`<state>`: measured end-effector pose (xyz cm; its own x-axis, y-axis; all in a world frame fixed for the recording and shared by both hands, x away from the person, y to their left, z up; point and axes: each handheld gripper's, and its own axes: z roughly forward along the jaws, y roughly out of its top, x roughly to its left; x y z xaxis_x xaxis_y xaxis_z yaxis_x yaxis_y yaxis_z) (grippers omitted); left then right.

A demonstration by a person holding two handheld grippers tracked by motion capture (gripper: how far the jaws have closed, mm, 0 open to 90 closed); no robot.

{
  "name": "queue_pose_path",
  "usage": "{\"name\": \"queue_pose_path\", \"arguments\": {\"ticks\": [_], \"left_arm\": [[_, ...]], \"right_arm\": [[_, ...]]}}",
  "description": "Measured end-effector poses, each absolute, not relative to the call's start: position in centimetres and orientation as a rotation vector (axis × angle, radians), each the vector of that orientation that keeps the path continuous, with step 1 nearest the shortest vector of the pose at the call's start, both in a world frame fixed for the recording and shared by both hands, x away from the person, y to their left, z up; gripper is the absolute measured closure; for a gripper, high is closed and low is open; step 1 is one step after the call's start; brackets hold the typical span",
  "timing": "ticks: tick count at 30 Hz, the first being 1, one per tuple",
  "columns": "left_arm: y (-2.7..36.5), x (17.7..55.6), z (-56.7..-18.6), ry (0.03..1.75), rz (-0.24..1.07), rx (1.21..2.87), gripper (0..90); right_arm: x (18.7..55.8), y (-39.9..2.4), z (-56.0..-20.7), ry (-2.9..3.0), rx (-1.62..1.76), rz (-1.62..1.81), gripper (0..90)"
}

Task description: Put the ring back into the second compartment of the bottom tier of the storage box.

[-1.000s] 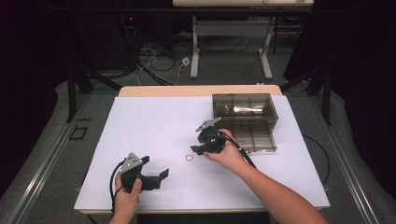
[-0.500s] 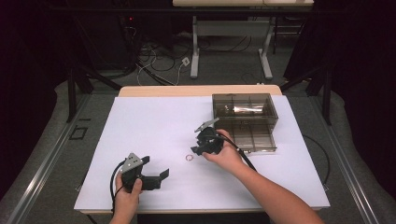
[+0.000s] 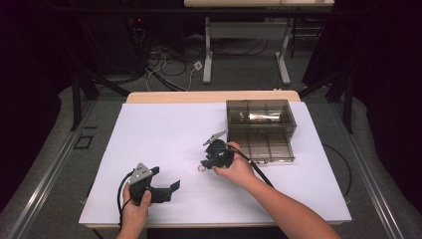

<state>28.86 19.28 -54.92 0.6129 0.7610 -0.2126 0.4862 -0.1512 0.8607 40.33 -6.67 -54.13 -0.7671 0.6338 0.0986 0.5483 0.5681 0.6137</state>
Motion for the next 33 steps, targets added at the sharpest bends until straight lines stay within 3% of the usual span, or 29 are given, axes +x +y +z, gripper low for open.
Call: {"name": "queue_pose_path", "arguments": {"ticks": [23,33], "left_arm": [[19.3,28.9,-54.9,1.009,0.332,1.806,1.8],[19.2,28.9,-55.0,1.013,0.331,1.806,1.8]], "right_arm": [[39.5,-5.7,-54.7,2.666,1.086,0.933,75.5],[39.5,-5.6,-54.7,2.647,1.087,0.91,84.0]]}}
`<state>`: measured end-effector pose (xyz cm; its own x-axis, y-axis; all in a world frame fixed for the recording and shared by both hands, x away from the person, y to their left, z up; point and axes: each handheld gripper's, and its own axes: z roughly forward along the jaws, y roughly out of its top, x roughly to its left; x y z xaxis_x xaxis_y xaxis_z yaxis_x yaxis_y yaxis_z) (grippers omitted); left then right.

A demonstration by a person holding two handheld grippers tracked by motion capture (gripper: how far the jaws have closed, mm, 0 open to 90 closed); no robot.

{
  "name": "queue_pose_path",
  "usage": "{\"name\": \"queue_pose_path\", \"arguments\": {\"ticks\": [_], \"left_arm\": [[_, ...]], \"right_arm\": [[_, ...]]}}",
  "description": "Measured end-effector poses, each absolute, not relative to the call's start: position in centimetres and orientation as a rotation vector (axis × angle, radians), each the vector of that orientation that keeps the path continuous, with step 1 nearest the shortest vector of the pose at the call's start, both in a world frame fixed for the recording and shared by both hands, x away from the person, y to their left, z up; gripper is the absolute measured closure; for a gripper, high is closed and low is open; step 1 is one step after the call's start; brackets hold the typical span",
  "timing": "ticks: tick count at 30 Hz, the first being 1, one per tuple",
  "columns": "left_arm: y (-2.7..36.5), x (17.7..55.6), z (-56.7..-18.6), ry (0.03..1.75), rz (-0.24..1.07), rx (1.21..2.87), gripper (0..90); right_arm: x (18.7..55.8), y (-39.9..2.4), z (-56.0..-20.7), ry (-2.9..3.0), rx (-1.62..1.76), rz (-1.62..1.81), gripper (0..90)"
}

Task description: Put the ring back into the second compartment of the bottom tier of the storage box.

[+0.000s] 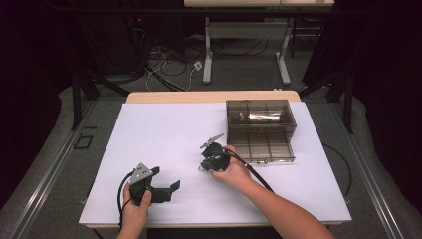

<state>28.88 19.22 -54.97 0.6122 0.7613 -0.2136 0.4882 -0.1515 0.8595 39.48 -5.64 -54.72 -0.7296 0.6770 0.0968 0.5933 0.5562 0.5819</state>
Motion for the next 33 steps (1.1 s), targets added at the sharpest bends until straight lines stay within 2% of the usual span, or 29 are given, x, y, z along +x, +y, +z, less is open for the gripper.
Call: {"name": "queue_pose_path", "arguments": {"ticks": [5,33], "left_arm": [[19.2,28.9,-55.0,1.012,0.331,1.805,1.8],[19.2,28.9,-55.0,1.012,0.333,1.804,1.8]], "right_arm": [[39.6,-5.7,-54.7,2.655,1.106,0.914,86.6],[39.3,-6.2,-53.6,2.645,1.102,1.009,87.9]]}}
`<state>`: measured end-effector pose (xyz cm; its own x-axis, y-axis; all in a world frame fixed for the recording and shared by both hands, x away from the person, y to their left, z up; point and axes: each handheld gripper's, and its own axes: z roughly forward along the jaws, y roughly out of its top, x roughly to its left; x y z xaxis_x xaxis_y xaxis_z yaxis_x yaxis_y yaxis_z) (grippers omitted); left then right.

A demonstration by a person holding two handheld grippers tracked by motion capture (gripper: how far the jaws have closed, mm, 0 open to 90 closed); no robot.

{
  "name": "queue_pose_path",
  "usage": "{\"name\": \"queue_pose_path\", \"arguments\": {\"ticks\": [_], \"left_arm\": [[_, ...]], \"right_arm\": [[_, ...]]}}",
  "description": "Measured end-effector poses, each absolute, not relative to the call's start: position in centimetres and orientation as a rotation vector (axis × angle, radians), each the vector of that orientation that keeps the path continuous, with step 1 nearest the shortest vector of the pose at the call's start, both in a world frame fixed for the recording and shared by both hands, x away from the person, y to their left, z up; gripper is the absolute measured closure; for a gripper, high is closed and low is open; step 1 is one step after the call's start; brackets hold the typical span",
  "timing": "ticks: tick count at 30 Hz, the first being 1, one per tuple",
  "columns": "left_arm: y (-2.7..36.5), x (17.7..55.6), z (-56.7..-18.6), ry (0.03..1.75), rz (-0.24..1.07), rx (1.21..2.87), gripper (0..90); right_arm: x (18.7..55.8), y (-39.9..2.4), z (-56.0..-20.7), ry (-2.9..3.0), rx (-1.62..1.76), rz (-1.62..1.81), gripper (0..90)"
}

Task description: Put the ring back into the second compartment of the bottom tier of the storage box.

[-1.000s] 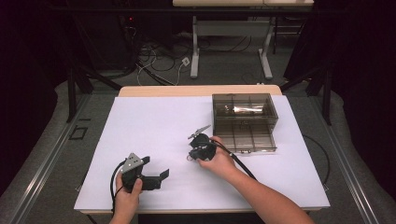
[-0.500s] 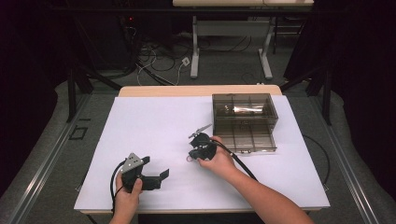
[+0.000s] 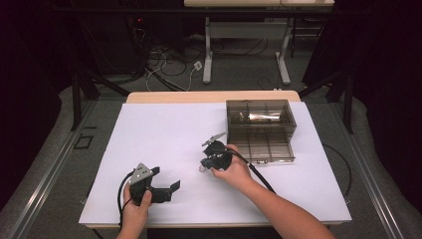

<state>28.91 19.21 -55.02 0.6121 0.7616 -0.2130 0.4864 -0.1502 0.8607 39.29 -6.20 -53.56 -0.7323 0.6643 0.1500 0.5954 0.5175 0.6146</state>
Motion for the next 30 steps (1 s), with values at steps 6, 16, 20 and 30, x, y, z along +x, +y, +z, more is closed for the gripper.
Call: {"name": "queue_pose_path", "arguments": {"ticks": [6,16,20,30], "left_arm": [[19.2,28.9,-55.0,1.013,0.331,1.804,1.8],[19.2,28.9,-55.0,1.007,0.335,1.81,1.8],[19.2,28.9,-55.0,1.007,0.335,1.813,1.8],[19.2,28.9,-55.0,1.008,0.334,1.812,1.8]], "right_arm": [[39.0,-6.4,-53.0,2.636,1.11,1.04,88.0],[38.8,-6.9,-52.4,2.62,1.111,1.072,88.1],[38.7,-7.2,-52.3,2.614,1.101,1.078,88.1],[38.2,-7.7,-51.5,2.587,1.091,1.107,88.1]]}}
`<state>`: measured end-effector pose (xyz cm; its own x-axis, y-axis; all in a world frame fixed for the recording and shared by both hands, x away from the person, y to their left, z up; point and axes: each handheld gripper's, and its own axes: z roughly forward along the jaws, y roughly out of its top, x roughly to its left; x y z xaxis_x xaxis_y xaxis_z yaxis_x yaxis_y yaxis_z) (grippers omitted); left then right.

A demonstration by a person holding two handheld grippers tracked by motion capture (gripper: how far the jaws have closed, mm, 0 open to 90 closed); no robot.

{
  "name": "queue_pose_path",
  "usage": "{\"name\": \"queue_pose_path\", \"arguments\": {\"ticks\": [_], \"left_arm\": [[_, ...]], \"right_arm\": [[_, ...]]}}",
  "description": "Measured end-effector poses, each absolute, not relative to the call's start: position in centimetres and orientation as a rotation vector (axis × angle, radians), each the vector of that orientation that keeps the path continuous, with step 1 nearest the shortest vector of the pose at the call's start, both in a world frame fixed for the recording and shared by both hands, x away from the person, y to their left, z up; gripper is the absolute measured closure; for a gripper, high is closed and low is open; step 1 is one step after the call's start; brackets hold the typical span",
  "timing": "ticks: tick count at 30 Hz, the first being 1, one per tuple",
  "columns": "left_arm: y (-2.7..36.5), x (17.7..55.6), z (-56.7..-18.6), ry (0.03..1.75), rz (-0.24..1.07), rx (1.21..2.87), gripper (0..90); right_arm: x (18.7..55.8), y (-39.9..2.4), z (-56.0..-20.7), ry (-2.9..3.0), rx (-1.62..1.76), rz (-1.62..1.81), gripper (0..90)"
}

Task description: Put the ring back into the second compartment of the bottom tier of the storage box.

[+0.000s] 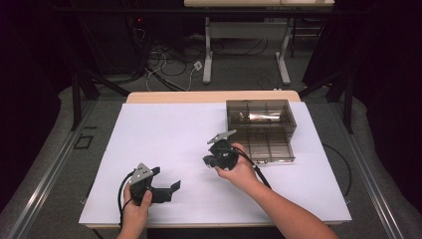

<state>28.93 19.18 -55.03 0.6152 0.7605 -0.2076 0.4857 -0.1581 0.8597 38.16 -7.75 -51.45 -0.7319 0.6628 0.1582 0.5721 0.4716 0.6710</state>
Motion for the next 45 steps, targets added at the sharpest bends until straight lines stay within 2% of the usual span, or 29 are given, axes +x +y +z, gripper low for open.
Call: {"name": "queue_pose_path", "arguments": {"ticks": [45], "left_arm": [[19.1,28.9,-55.1,1.017,0.324,1.813,1.8]], "right_arm": [[36.2,-12.6,-48.5,2.419,1.102,1.314,88.0]]}}
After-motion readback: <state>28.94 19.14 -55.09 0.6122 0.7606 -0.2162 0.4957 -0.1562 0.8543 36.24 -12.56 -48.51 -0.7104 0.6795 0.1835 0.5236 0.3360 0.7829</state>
